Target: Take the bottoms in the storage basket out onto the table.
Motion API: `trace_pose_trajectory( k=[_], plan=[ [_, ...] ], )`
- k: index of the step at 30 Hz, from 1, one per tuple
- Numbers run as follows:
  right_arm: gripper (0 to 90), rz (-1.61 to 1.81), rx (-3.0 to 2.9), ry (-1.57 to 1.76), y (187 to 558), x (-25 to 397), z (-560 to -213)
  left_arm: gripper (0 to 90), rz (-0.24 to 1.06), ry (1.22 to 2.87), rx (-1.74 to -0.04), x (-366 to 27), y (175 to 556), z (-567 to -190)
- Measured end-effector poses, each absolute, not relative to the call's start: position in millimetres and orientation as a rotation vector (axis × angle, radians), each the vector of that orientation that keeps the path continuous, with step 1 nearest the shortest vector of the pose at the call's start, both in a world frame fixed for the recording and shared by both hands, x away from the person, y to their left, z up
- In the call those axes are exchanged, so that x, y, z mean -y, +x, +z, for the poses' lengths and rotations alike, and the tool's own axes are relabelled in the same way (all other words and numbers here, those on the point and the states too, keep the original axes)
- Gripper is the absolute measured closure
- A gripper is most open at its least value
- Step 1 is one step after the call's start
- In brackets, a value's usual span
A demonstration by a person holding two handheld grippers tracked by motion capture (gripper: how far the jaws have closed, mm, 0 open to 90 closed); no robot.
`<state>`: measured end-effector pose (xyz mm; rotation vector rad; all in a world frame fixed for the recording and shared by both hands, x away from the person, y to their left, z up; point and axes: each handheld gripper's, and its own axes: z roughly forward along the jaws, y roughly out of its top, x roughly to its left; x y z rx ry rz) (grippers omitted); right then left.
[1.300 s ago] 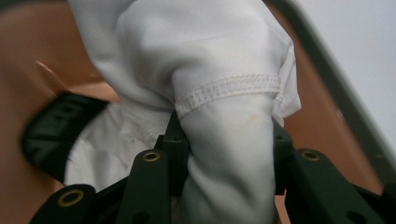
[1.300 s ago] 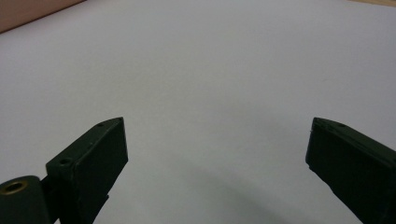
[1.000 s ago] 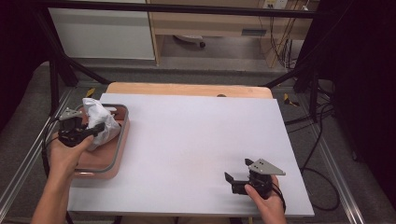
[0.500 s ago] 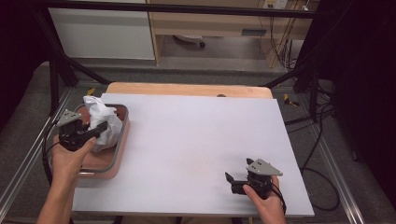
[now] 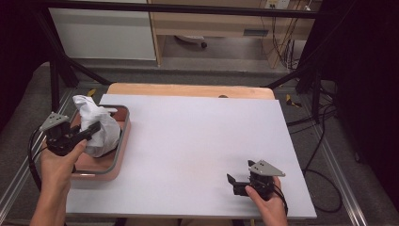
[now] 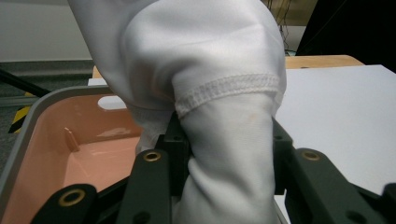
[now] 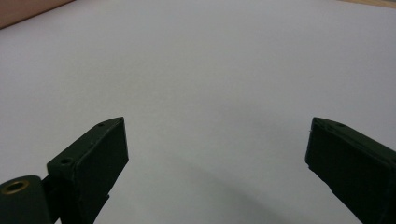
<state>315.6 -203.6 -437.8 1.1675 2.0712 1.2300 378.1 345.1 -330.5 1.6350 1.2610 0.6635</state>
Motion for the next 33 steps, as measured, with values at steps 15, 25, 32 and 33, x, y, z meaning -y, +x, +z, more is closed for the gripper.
trace_pose_trajectory(
  k=[15, 25, 32, 33],
  plan=[
    [5.9, 1.234, -2.043, 1.186, 318, 210, -438, 62.6, 0.669, 1.66, -1.212, -327, 374, -325],
    [5.7, 1.26, -2.019, 1.206, 317, 214, -436, 62.6, 0.683, 1.655, -1.184, -321, 369, -318],
    [5.7, 1.26, -2.025, 1.199, 318, 214, -436, 62.6, 0.691, 1.644, -1.168, -318, 366, -314],
    [5.7, 1.26, -2.025, 1.199, 318, 214, -436, 62.6, 0.69, 1.64, -1.163, -318, 365, -312]
  ],
)
